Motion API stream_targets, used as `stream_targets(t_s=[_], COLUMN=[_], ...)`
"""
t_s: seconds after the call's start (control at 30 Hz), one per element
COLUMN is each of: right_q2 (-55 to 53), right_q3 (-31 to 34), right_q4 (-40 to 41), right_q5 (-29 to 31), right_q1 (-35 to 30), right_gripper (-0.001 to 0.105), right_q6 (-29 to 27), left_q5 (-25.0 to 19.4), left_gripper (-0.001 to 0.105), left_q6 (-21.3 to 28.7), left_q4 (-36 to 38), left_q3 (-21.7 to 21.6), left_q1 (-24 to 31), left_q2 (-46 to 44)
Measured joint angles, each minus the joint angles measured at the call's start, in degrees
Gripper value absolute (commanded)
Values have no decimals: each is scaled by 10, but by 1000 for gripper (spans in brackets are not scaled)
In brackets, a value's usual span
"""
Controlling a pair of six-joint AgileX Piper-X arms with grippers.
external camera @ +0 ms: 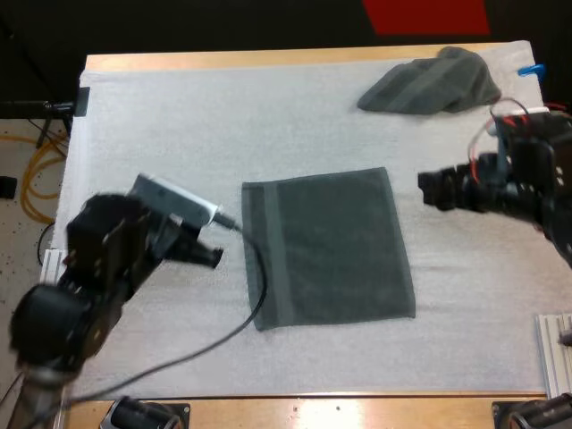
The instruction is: Pick towel from pile fold and stack
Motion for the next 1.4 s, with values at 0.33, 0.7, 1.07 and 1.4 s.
stream_targets(t_s=[0.33, 0.7, 1.07, 1.4], right_q2=[-133, -107, 86, 180], right_q3=[158, 349, 379, 369], right_q4=[55, 1, -124, -185], right_q5=[1, -1, -79, -219], right_q1=[0, 0, 0, -3], right_gripper=[61, 61, 61, 61], right_q6=[35, 52, 80, 96], left_q5=[65, 123, 213, 231], left_gripper=[54, 67, 67, 67], left_q6=[-153, -204, -296, -312], left_q4=[83, 61, -59, -74], left_q3=[34, 222, 334, 354], left_q1=[0, 0, 0, 0], left_q2=[-83, -87, -87, -87])
